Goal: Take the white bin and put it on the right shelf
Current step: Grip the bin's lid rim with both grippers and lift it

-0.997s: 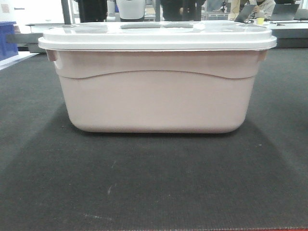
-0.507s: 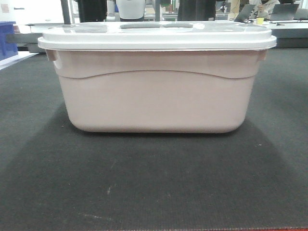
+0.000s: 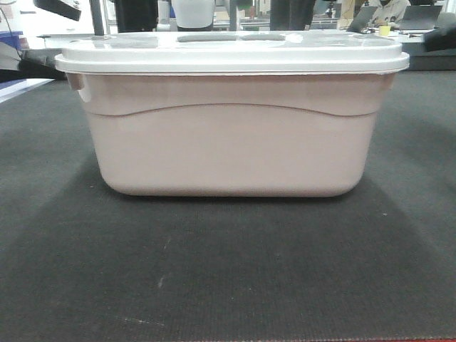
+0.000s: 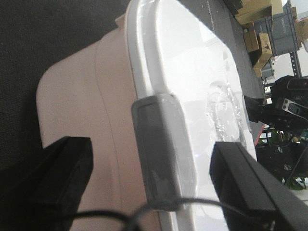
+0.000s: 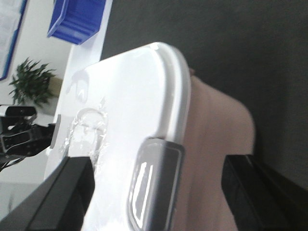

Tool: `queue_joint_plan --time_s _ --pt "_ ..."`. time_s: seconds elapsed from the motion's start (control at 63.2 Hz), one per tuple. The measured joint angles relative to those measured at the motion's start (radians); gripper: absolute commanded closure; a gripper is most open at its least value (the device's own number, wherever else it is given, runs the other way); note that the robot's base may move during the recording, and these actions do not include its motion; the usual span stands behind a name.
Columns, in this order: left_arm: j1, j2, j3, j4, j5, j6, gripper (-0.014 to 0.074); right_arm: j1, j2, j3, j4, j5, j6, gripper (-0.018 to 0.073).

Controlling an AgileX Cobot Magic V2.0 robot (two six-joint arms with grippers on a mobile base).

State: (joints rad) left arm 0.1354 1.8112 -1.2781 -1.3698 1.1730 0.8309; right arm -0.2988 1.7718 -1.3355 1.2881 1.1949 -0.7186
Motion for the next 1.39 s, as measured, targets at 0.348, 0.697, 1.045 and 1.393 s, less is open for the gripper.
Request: queue_joint_plan --time_s 0.348,0.697,1.045,1.393 --pt "-0.076 0.011 0.0 -0.008 -0.005 0.005 0.0187 0.096 0.097 0.0 0.042 -0.009 -0.026 -0.0083" --pt "-0.106 0.011 0.0 -0.01 -0.037 0.007 0.019 0.115 0.098 0.0 0.053 -0.011 -0.032 -0.0064" --pt "-0.102 0.011 -0.002 -0.013 -0.052 0.007 0.0501 0.114 0.098 0.0 0.058 -0.035 -0.034 0.0412" --pt "-0.098 0.019 -0.024 -0.093 -0.063 0.002 0.0722 0.108 0.064 0.001 0.061 -0.045 -0.03 0.0498"
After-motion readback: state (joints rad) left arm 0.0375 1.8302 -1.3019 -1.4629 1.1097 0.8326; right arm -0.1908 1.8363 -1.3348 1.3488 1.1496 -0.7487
